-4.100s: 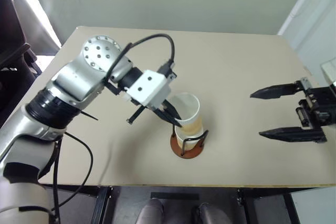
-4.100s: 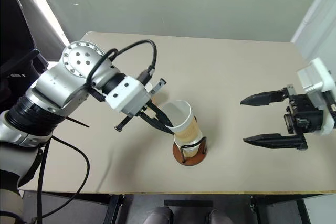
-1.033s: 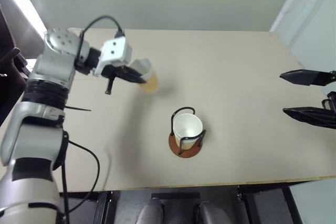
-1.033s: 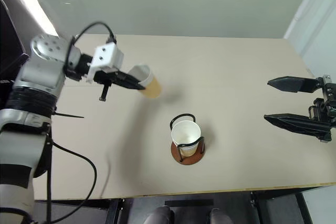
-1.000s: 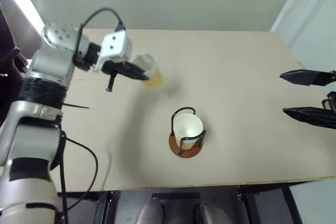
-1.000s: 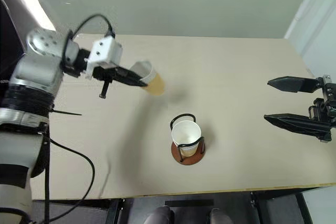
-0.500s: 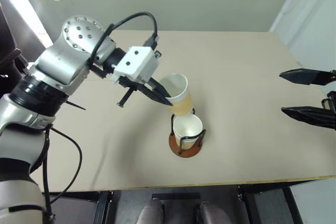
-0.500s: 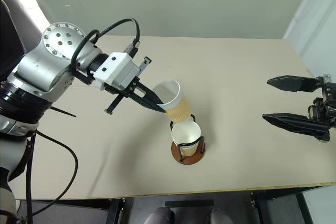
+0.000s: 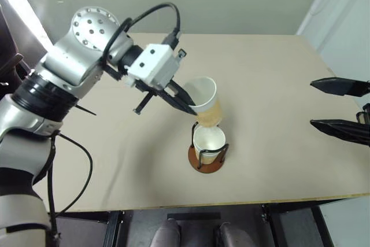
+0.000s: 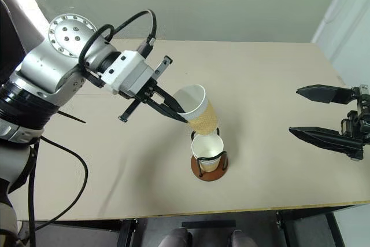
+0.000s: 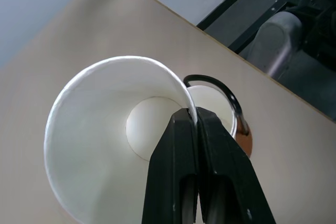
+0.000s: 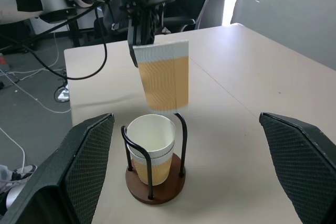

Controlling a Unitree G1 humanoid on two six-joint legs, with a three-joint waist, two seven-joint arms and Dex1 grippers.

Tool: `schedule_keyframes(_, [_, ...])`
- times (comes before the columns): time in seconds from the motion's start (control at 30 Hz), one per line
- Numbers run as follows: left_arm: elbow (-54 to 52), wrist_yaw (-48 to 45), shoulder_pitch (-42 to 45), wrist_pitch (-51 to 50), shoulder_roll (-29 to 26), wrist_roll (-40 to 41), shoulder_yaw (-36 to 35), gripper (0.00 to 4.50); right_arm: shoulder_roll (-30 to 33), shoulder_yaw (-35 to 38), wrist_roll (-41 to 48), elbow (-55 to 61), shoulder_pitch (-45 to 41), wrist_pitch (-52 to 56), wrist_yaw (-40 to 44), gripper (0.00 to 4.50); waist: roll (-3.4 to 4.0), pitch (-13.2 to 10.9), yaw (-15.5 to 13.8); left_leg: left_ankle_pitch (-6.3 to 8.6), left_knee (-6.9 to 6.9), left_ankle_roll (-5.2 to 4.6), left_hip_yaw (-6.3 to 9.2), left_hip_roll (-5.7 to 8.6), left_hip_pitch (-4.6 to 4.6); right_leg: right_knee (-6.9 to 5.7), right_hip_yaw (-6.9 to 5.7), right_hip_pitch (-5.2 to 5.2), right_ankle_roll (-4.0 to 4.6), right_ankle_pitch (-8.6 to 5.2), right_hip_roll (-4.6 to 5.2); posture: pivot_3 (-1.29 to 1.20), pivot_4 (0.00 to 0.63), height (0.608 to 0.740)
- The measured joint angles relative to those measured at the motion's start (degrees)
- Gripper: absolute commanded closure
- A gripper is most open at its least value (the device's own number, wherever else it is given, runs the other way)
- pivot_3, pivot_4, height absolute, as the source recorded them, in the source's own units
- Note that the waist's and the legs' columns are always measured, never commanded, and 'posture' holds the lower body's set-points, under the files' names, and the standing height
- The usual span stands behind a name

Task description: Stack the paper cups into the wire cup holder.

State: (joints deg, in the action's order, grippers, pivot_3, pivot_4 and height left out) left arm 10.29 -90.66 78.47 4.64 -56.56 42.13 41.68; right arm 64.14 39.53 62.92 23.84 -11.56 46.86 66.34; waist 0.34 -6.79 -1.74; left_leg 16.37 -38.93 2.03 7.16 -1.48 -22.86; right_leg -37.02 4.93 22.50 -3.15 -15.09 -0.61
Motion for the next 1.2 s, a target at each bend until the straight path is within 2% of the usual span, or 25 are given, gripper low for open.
schedule_keyframes(0.2, [-4.0,0.0,0.0,-0.1,-0.2,1.6,1.5,4.44,0.0,0.0,0.0,0.0,0.0,-0.1,-0.1,0.0,0.0,0.0,0.0,0.0,0.0,0.0,0.01,0.01,-0.01,0.02,0.0,-0.01,0.0,0.0,0.0,0.0,0.15,0.74])
schedule_keyframes(0.33, [-4.8,0.0,-0.3,0.2,1.1,-0.3,4.1,4.44,-0.1,0.0,0.0,0.0,0.0,-0.2,-0.1,0.0,0.0,0.0,0.0,0.0,-0.01,0.0,0.01,0.01,-0.01,0.0,0.0,-0.01,0.0,0.0,0.0,0.0,0.15,0.74])
schedule_keyframes(0.63, [-4.8,0.0,-1.1,1.2,2.7,-3.1,4.3,4.44,-0.1,0.6,0.0,0.2,0.8,-0.1,-0.6,0.0,0.0,0.0,0.0,0.0,0.0,0.0,0.0,0.01,-0.02,0.02,0.0,-0.01,0.0,0.0,0.0,0.0,0.15,0.74])
schedule_keyframes(0.77, [-3.9,0.0,-1.1,1.2,3.4,-5.1,4.3,3.54,-0.1,0.8,0.0,0.2,0.9,-0.1,-0.6,0.0,0.0,0.0,0.0,0.01,-0.01,-0.01,0.01,0.01,-0.02,0.01,0.0,-0.02,0.0,0.0,0.0,0.0,0.15,0.74])
schedule_keyframes(1.0, [-3.8,0.0,-1.2,0.9,3.5,-5.5,4.3,0.98,-0.1,0.8,0.0,0.2,0.9,-0.3,-0.6,0.0,0.0,0.0,0.0,0.01,0.0,-0.01,0.01,0.01,-0.02,0.03,0.0,-0.01,-0.01,0.0,0.0,0.0,0.15,0.74])
schedule_keyframes(1.07, [-3.3,0.0,-1.5,0.9,4.4,-6.6,3.4,0.98,-0.1,0.7,-0.1,0.0,0.9,-0.4,-0.6,0.0,0.0,0.0,-0.1,0.01,0.0,-0.02,0.01,0.01,-0.02,0.03,0.0,-0.02,-0.01,0.0,0.0,0.0,0.15,0.74])
schedule_keyframes(1.2, [1.5,0.1,-2.0,-2.3,9.4,-9.8,-3.4,0.98,-0.1,-0.6,-0.1,-0.4,-0.2,-1.1,-0.5,0.0,0.0,0.0,-0.1,0.02,-0.05,-0.02,0.0,0.02,-0.03,0.02,0.0,-0.04,-0.04,0.02,0.0,0.0,0.15,0.74])
